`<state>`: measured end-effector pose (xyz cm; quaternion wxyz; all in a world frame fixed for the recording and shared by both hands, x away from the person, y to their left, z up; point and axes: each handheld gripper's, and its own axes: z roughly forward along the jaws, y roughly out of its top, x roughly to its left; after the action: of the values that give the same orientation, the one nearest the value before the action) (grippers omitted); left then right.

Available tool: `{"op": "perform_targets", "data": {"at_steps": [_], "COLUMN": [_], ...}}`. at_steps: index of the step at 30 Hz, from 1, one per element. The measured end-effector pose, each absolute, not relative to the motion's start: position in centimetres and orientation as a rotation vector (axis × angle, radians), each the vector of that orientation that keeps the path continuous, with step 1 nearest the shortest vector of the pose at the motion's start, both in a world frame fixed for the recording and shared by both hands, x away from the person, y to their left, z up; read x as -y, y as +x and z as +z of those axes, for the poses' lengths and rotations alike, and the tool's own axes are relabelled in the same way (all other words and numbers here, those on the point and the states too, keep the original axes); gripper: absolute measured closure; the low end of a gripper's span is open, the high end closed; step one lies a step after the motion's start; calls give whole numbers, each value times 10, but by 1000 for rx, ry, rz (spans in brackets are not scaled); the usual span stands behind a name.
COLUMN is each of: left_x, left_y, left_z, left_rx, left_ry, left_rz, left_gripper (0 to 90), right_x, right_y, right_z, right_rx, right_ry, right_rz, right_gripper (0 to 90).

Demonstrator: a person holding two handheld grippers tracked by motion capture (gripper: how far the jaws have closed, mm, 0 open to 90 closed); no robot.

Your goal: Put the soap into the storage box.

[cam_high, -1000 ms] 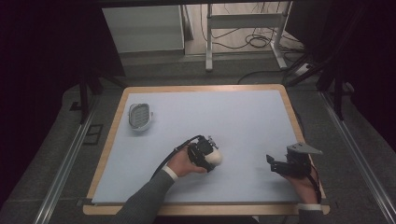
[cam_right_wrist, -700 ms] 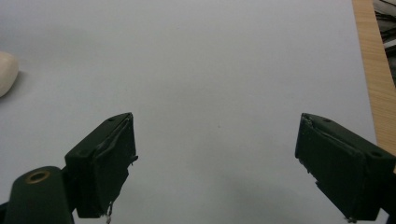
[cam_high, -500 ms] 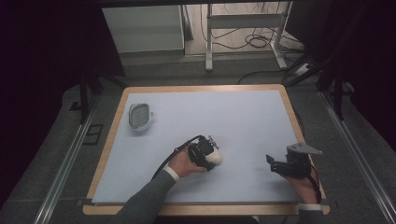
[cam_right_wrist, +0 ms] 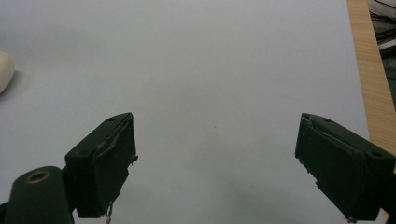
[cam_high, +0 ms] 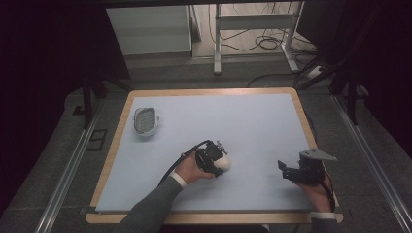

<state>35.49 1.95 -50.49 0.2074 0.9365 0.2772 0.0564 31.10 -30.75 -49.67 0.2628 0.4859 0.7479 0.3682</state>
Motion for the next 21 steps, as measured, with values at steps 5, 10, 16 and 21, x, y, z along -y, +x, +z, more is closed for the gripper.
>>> {"op": "perform_targets", "data": {"at_steps": [5, 10, 16, 21], "left_x": [-24, -32, -42, -48], "left_y": [357, 358, 362, 367], "left_z": [-500, -490, -479, -474], "left_rx": [-783, -795, -811, -831], "left_ry": [2578, 2525, 2493, 2483], "left_rz": [152, 128, 154, 163], "left_gripper": [495, 495, 496, 496], "right_x": [308, 309, 311, 311], "right_y": [311, 311, 312, 312], "right_z": [-497, -497, -498, -498], "right_rx": [-2020, -2011, -2004, -2006], "right_ry": [1320, 1325, 1339, 1338], "right_rz": [992, 989, 982, 982], "right_gripper": [122, 122, 122, 122]}}
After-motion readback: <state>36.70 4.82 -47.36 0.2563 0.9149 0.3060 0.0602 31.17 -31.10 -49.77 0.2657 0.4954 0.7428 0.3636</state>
